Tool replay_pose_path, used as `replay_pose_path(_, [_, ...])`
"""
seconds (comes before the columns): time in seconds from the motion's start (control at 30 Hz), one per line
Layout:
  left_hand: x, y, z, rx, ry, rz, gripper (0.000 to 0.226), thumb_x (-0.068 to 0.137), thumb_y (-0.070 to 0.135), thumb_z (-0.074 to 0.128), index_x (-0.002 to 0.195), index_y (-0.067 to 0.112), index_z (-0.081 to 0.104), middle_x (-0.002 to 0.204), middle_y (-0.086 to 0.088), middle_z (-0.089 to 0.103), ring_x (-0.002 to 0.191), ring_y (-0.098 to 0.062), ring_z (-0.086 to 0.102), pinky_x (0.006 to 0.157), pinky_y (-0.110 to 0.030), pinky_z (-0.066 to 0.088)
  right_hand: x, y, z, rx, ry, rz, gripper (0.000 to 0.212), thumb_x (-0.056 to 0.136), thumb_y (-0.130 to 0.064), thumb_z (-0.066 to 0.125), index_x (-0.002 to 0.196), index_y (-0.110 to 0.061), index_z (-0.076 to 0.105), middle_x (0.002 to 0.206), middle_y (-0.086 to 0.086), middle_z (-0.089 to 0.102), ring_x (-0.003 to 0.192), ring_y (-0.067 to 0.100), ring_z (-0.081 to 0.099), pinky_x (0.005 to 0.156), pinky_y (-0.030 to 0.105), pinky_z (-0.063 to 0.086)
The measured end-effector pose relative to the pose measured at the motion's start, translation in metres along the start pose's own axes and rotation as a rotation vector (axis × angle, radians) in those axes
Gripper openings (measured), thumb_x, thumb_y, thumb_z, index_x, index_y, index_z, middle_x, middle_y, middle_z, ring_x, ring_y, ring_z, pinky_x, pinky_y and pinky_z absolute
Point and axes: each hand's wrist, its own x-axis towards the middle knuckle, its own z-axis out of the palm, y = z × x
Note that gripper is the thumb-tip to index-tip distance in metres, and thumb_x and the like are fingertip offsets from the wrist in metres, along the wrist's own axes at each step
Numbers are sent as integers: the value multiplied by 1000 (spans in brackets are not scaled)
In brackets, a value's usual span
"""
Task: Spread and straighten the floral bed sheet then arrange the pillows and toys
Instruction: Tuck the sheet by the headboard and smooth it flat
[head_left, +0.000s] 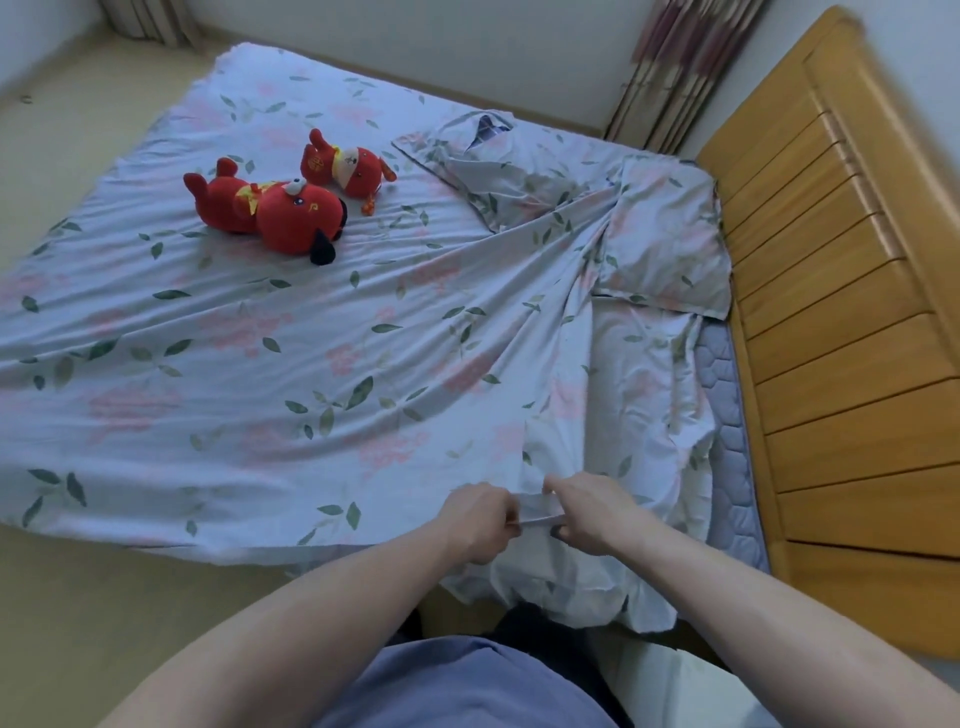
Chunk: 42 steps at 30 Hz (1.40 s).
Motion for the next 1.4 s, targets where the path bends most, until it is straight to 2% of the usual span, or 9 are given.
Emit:
replay_pose_path(0.2, [-13,25,24,-75,72,34,32,92,45,56,67,27,49,69,6,56,70,-21,54,58,-36,43,-19,25,14,-191,-161,4,23,87,-6,56,102,-19,68,99,5,66,89,28,66,64,33,45])
replay_pose_path(0.5, [-29,52,53,-107,103,-132,39,91,50,57,70,19,47,70,3,60,71,-21,58,65,-39,52,-31,86,23,289,-197,-133,19,85,-34,63,84,-15,59,100,-1,53,84,24,60,76,44,52])
replay_pose_path(0.67, [-30,64,61,-143,103,-237,38,94,43,62,69,17,50,73,2,60,74,-21,58,63,-34,45,-32,109,34,460,-154,-186,37,84,-45,73,77,-14,53,74,1,56,66,18,52,61,34,39])
replay_pose_path(0.83, [-32,74,77,-153,106,-356,22,96,39,62,82,22,66,86,6,67,84,-18,61,66,-29,44,-32,127,39,352,-195,-271,41,88,-52,70,119,-34,51,83,-9,61,75,12,57,64,31,44])
replay_pose_path(0.97, [-37,74,86,-182,102,-440,15,95,33,60,86,24,70,91,6,71,84,-18,64,74,-30,52,-33,145,45,199,-192,-320,24,94,-52,62,81,-33,56,77,-10,59,70,11,56,62,32,45])
replay_pose_path(1.17, [-30,90,92,-164,75,-485,21,97,39,56,79,29,61,85,6,67,80,-18,62,71,-30,50,-45,161,49,219,-21,-479,26,86,-45,61,64,-30,54,135,-14,56,116,11,51,95,35,47])
replay_pose_path(1.23, [-26,93,92,-120,25,-472,26,99,41,54,77,27,59,80,5,63,77,-20,60,67,-30,47,-47,160,49,219,-16,-508,27,83,-38,58,63,-22,48,107,-5,70,102,15,58,87,38,49])
replay_pose_path(1.3, [-21,94,89,-67,-51,-446,33,100,41,53,73,23,59,73,4,61,70,-19,58,63,-29,45,-52,158,55,193,-8,-510,28,84,-34,56,65,-17,43,70,0,57,72,19,54,71,37,43])
replay_pose_path(1.4, [-13,95,81,-47,-186,-420,37,101,42,51,71,21,58,70,5,60,67,-17,57,62,-29,44,-60,159,69,169,40,-486,27,86,-32,53,67,-17,42,66,2,51,63,22,48,68,40,44])
